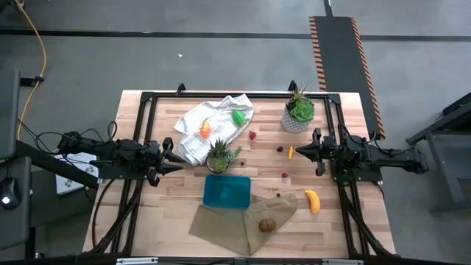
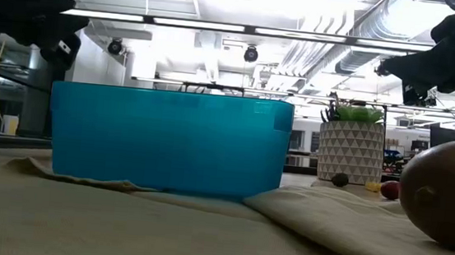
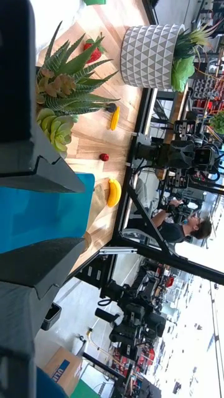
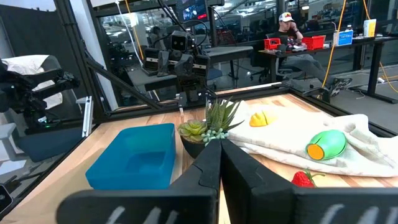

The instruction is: Pick and placing Produce into tupperware

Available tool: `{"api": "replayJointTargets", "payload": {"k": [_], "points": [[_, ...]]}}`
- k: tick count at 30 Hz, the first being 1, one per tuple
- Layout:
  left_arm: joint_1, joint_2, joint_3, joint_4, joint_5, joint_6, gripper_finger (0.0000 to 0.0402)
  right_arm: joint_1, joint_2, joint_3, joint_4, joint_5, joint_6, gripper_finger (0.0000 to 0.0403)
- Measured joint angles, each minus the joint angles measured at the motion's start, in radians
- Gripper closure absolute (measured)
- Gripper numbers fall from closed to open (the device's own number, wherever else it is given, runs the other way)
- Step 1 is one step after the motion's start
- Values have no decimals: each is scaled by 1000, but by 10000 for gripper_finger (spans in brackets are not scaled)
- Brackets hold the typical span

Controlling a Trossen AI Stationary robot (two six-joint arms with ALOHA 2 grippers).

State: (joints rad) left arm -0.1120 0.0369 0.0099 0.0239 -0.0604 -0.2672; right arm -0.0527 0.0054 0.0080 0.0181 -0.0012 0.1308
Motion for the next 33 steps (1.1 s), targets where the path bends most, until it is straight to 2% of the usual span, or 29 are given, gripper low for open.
{"api": "replayJointTargets", "payload": {"k": [30, 33], "points": [[0, 0, 0, 0, 0, 0, 286, 0, 0, 0, 0, 0, 0, 403], [0, 0, 0, 0, 0, 0, 286, 1, 0, 0, 0, -2, 105, 403]]}}
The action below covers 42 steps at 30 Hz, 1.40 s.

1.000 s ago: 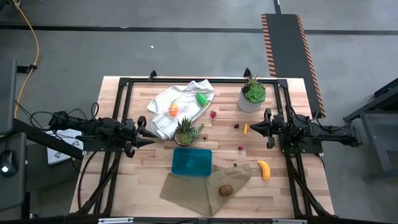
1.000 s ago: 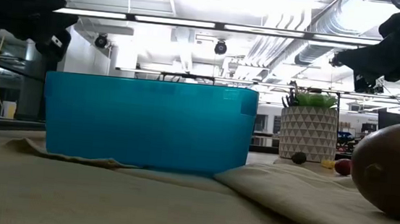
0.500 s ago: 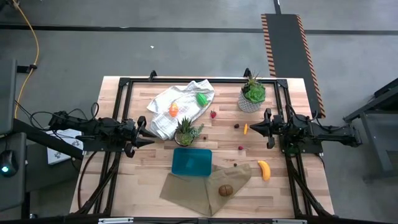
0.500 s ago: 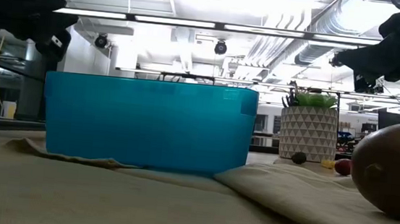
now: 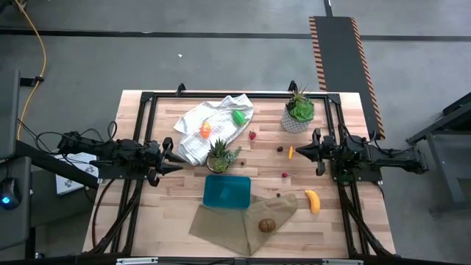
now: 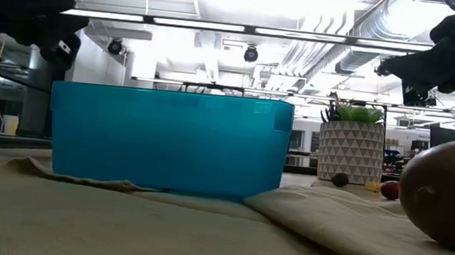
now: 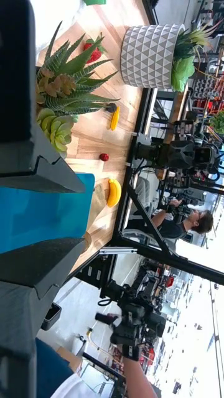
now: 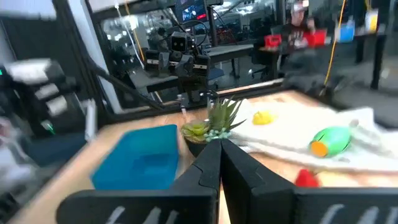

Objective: Pick and placing Produce into tupperware
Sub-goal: Put the banana into the blue bin

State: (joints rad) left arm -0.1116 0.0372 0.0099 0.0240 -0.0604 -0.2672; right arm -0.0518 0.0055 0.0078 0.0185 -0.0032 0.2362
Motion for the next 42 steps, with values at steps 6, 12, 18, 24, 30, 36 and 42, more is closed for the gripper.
{"api": "replayJointTargets", "payload": {"k": [6, 12, 18, 24, 30, 36, 42], "points": [[0, 0, 0, 0, 0, 0, 286, 1, 0, 0, 27, 1, 693, 403], [0, 0, 0, 26, 0, -186, 286, 0, 0, 0, 24, 62, 1071, 403], [0, -1, 0, 125, -61, -639, 286, 0, 1, 0, 24, 101, 1115, 403], [0, -1, 0, 163, -169, -824, 286, 0, 2, 0, 24, 141, 1117, 403], [0, -1, 0, 162, -209, -923, 286, 0, 2, 0, 24, 165, 1049, 403], [0, -1, 0, 158, -313, -1117, 286, 0, 2, 0, 41, 275, 1069, 403], [0, 0, 0, 73, -325, -1099, 286, 13, 25, 127, 134, 233, 827, 403]]}}
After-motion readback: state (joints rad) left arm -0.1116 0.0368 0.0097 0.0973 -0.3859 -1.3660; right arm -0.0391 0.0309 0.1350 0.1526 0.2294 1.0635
